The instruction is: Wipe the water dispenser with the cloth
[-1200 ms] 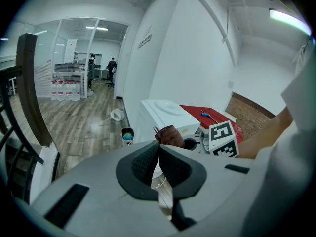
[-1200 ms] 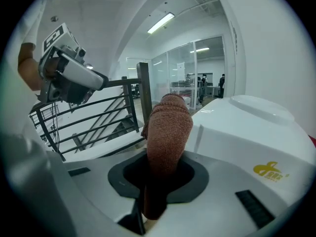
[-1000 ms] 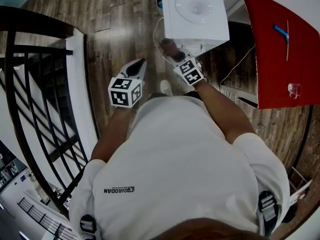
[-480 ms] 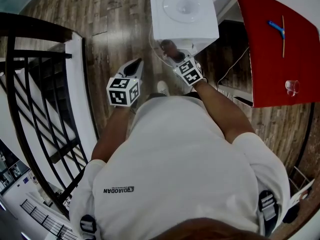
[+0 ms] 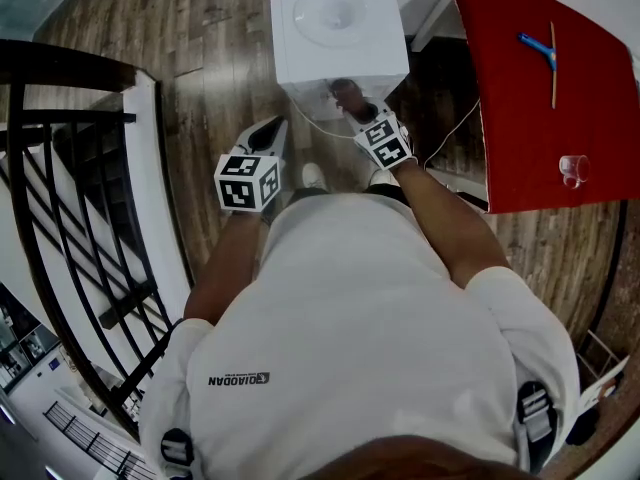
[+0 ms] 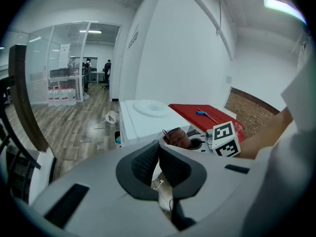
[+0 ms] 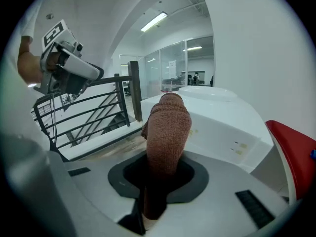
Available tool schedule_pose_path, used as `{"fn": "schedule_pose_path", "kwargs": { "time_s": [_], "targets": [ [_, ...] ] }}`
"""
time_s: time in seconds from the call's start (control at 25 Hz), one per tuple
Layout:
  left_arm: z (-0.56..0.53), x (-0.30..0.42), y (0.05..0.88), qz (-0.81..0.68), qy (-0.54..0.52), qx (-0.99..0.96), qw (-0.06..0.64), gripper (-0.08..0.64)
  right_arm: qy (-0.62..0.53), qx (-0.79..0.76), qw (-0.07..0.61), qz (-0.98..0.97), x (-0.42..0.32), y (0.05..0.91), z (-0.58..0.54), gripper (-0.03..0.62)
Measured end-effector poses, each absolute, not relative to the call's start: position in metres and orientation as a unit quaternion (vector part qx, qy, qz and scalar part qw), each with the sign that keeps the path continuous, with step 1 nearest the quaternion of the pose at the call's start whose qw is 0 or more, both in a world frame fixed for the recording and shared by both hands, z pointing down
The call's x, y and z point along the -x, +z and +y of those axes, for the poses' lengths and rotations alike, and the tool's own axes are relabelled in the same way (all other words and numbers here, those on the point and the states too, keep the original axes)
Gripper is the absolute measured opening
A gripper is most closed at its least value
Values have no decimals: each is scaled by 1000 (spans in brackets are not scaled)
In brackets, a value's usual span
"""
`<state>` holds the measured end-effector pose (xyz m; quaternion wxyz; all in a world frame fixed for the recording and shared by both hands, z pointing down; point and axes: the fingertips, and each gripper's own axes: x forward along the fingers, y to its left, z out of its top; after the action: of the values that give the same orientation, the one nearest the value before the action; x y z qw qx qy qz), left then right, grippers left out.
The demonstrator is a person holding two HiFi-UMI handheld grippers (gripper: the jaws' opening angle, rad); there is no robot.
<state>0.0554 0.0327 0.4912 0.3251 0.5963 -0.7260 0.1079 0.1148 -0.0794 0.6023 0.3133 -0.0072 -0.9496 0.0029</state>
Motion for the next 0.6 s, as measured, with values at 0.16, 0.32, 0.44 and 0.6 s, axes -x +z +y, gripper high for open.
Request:
{"fn": "schedule_pose_path", "kwargs": {
  "time_s": [0.16,0.32,0.44,0.6],
  "targets": [
    [23,-69,493,-727,110,-594,327,0,6,-6,313,-950,-132,604,-102,72],
    [14,-80,496,-730,114,-588,330,0,12,-21,311,-950,-150,606,-125,71],
    [7,-84,498,-733,116,-583,331,0,15,-37,308,-951,-163,609,-145,71],
    [2,-94,493,-739,114,-577,328,0,18,-46,315,-948,-184,613,-162,71]
  ]
}}
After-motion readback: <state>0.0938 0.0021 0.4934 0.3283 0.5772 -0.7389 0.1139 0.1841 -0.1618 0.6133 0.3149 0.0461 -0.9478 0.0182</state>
